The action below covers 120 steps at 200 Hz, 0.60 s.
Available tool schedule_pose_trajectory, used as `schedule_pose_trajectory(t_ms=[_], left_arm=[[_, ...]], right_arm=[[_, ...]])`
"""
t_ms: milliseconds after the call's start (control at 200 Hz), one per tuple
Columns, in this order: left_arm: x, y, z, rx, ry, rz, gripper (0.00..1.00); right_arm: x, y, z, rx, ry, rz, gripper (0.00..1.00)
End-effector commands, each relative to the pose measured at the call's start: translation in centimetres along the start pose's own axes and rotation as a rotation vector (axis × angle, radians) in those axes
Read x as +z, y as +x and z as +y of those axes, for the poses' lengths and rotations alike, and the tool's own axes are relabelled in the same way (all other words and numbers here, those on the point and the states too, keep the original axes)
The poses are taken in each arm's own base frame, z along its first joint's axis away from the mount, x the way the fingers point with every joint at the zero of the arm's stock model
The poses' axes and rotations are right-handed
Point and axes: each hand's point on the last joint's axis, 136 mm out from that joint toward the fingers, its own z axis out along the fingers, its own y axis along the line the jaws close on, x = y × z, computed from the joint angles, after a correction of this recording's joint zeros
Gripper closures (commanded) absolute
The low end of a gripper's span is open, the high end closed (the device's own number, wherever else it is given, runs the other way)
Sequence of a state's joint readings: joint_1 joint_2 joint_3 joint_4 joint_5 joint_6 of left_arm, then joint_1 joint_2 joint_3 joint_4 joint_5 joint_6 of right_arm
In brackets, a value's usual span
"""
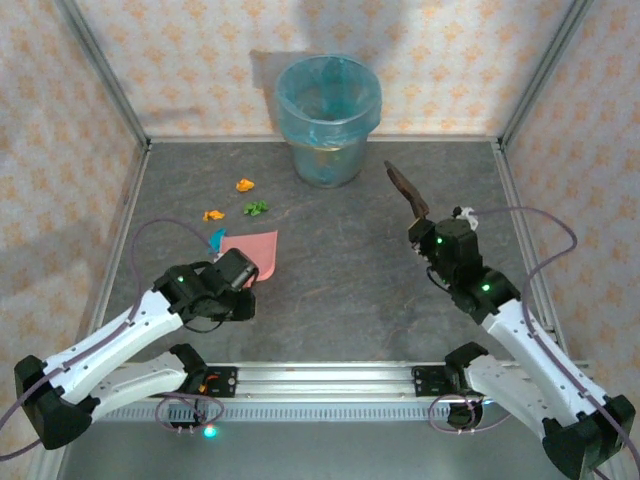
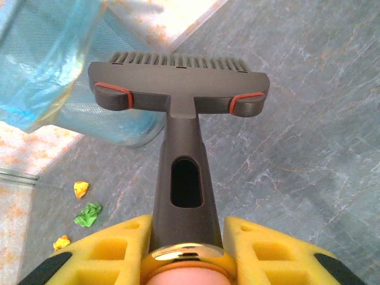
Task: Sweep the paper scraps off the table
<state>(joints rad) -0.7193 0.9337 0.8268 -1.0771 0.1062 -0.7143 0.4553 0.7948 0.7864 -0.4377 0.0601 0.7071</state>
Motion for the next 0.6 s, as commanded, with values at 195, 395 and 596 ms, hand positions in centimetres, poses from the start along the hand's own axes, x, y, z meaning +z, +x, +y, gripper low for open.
schedule_pose_trajectory(t_ms=[195,395,596], left_arm=[[2.2,-0.6,0.6,-0.013,-0.090,-0.028,1.00],[2.3,-0.7,0.9,-0.023,-0.107,-0.034,1.00],[2.1,-0.4,1.4,-0.033,-0.139,-0.021,1.00]], right_arm=[[-7.9,-3.9,7.0,-0.127,-0.169,0.068,1.00],[-10.5,-2.5,15.0,-0.187,-0.425,0.171,1.00],[-8.9,2.8,23.1,-0.388,-0.517,0.317,1.00]])
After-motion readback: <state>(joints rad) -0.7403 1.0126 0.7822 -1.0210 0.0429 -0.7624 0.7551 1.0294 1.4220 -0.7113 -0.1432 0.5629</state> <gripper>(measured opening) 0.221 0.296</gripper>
